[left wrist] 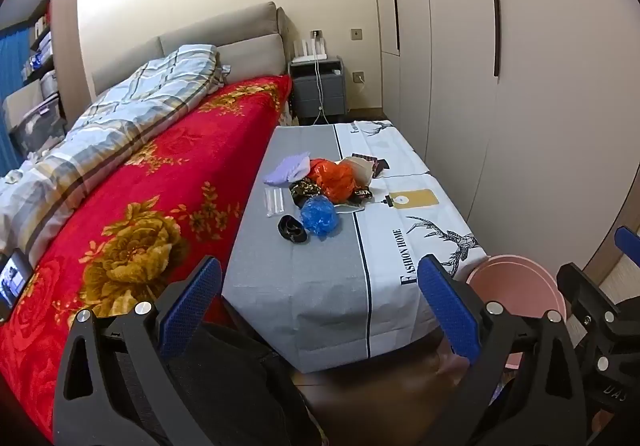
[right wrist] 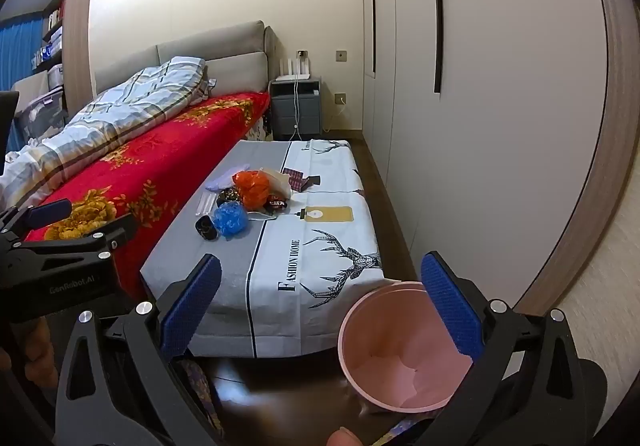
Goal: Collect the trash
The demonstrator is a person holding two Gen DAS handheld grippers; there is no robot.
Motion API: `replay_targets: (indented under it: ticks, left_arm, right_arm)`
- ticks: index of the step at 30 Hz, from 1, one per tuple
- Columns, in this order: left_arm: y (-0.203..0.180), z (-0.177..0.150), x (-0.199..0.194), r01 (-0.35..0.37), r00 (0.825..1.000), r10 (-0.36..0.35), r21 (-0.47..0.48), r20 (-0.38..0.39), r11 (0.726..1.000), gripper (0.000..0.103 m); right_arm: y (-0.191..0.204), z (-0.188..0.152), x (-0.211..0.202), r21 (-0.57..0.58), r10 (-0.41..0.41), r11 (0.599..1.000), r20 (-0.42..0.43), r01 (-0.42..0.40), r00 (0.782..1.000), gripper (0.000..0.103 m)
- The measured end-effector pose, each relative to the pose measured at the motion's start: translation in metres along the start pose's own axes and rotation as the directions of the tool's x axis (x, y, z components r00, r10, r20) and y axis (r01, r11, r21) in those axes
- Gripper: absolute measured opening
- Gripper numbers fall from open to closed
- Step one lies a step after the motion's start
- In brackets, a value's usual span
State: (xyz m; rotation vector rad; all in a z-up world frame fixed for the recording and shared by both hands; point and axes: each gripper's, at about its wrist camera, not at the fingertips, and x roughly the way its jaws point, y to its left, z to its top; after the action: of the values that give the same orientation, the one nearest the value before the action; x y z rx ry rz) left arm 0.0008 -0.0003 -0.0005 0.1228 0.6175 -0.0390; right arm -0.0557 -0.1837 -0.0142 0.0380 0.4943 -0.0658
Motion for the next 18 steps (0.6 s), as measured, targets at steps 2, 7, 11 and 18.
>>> replay_targets:
  ticks: [2, 7, 11, 18]
  left_arm:
    - [0.0011, -0.0004, -0.0029, 0.004, 0.999, -0.003, -0.012, 0.039, 1.0, 0.095]
    - [0.0028, -0.0006, -0.009, 0.005, 0.999, -0.004, -0.013, 0.048, 1.0, 0.095]
    - [-0.0025, -0.0001, -0.0078, 0.001, 0.999, -0.001, -0.006, 0.032, 1.0, 0.095]
    - [-0.0028, -0.0019, -0.0038, 0.001, 1.0, -0.001, -0.002, 0.031, 1.0, 0.095]
  right_arm:
    - [-0.0005, 0.0002, 0.0002, 0.001, 0.001, 1.0, 0.0, -0.001, 1.0, 0.098]
    - [-0.0014, 0.0003, 0.0008, 0.0, -0.001, 1.0, 0.004, 0.001, 1.0, 0.098]
    - [0.0, -0.0033, -0.0013, 0.001, -0.001, 1.0, 0.007, 0.001, 1.0, 0.098]
    - [-0.0022, -0.0006, 0.0001, -0.003, -0.005, 1.0, 0.004, 0.005, 1.0, 0.098]
